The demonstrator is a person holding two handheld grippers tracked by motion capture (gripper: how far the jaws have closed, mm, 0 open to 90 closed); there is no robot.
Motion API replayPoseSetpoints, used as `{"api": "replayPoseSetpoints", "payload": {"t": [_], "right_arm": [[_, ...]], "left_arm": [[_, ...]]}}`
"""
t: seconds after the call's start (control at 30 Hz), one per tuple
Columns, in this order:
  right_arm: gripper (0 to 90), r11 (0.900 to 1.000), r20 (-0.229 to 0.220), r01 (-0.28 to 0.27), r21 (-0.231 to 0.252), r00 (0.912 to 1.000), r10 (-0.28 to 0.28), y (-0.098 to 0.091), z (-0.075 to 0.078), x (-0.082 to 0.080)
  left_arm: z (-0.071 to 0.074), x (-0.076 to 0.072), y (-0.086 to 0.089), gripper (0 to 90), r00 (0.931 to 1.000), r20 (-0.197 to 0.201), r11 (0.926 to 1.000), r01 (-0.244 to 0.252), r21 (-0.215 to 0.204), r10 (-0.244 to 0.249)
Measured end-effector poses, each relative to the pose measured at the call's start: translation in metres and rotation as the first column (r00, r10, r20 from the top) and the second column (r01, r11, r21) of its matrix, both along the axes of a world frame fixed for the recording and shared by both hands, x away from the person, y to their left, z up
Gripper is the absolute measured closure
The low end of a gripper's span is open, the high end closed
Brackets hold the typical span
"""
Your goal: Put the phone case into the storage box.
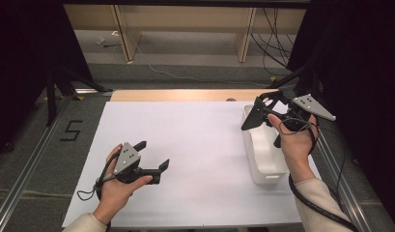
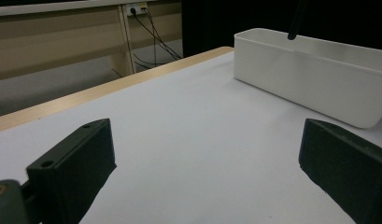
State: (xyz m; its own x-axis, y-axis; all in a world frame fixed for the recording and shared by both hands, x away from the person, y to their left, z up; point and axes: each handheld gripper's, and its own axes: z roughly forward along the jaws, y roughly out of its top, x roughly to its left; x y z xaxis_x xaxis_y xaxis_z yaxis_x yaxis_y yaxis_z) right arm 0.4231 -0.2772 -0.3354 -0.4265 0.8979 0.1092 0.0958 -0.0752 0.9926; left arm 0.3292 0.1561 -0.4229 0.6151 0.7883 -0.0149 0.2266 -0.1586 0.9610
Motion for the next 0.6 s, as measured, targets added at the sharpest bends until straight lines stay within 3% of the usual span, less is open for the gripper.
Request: {"api": "replayPoseSetpoints", "payload": {"t": [0.6], "right_arm": [[15.1,0.9997,-0.009,0.025,0.003,0.9996,-0.025,-0.0083,-0.0025,0.0036]], "left_arm": [[0.0003,0.0001,0.0004,3.0,1.0,0.001,1.0,-0.001,-0.003,0.001]]}}
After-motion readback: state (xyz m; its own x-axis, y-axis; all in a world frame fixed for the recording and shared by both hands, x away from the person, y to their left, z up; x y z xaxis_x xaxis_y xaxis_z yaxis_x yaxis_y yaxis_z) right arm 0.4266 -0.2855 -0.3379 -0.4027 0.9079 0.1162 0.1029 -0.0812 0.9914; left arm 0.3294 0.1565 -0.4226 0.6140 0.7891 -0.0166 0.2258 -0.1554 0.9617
